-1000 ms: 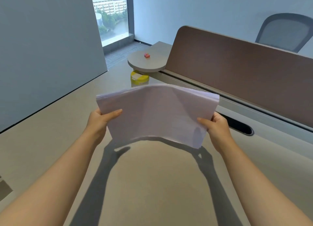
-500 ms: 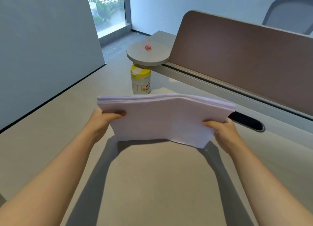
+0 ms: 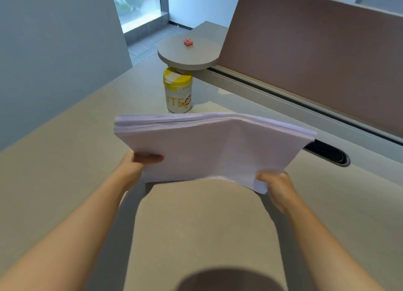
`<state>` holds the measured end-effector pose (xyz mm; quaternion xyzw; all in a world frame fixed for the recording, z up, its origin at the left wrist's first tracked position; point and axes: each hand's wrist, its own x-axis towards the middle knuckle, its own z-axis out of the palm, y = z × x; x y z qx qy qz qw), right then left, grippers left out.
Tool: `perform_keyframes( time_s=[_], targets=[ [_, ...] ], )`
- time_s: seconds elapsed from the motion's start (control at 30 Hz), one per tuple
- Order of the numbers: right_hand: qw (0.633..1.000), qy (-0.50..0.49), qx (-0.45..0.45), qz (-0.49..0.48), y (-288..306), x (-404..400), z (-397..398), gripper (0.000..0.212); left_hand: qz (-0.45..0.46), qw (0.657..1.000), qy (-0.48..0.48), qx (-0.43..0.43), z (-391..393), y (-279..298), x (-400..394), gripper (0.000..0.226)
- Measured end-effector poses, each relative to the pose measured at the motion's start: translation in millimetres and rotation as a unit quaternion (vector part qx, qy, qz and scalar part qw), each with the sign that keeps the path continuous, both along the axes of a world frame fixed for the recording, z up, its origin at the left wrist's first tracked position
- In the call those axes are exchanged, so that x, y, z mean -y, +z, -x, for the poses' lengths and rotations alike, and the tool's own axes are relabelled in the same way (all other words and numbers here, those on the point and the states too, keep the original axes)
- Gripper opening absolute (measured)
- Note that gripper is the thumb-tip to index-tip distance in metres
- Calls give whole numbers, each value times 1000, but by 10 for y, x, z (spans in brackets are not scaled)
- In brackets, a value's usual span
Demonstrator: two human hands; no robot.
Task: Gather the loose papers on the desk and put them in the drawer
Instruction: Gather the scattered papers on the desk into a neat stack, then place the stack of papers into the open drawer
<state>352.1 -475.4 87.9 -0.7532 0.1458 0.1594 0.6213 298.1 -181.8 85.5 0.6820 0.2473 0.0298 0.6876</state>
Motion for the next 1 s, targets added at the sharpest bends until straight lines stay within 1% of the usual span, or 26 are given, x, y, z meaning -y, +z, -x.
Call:
perform_keyframes(
  time_s=[0.07,0.13,0.2,0.23,0.27,0.3,0.33,0.37,0.43,0.5,0.57,0.63,0.67,0.7,0.77,0.87,0.93,0.97,1.0],
  targets=[
    [1000,11,1,8,20,-8,4,19,-26,999,17,-14,1,0,15,33],
    [999,38,20,13,108,-13,15,30,-32,998,40,-32,32,58,29,26],
    [997,66,39,-6,244,-27,45,32,-9,997,70,-44,109,126,16,10],
    [996,80,43,-25,316,-35,60,29,3,996,79,-52,168,167,-3,10],
    [993,97,48,-37,383,-46,73,26,22,995,78,-63,256,224,-26,15],
    [991,118,54,-40,432,-58,84,24,44,994,69,-74,353,279,-60,13],
    [988,138,62,-36,483,-78,108,22,62,993,56,-87,465,347,-85,10],
    [985,154,69,-26,517,-101,139,21,80,991,52,-98,583,400,-110,13],
    [982,172,81,-6,584,-155,233,20,98,986,69,-117,826,505,-130,16],
    [981,180,78,-12,625,-218,333,26,74,984,90,-136,1112,568,-121,17],
    [980,183,59,-44,655,-292,440,31,45,980,106,-162,1429,581,-84,17],
    [977,196,38,-71,679,-382,547,23,40,975,128,-180,1740,569,-30,10],
    [975,204,28,-79,679,-438,604,19,44,972,151,-176,1881,566,-12,9],
    [972,217,19,-88,668,-505,661,17,43,968,181,-166,2006,550,-12,12],
    [962,248,1,-111,651,-668,797,20,44,958,248,-137,2239,567,-23,16],
    [951,287,-10,-116,649,-965,1009,22,94,940,310,-107,2611,665,-76,10],
    [944,316,4,-96,677,-1174,1160,24,109,934,319,-120,2886,710,-136,10],
    [939,336,12,-78,683,-1282,1226,25,98,931,325,-133,3025,723,-164,11],
    [932,357,17,-59,694,-1392,1299,27,79,928,335,-144,3153,716,-196,17]
  ],
)
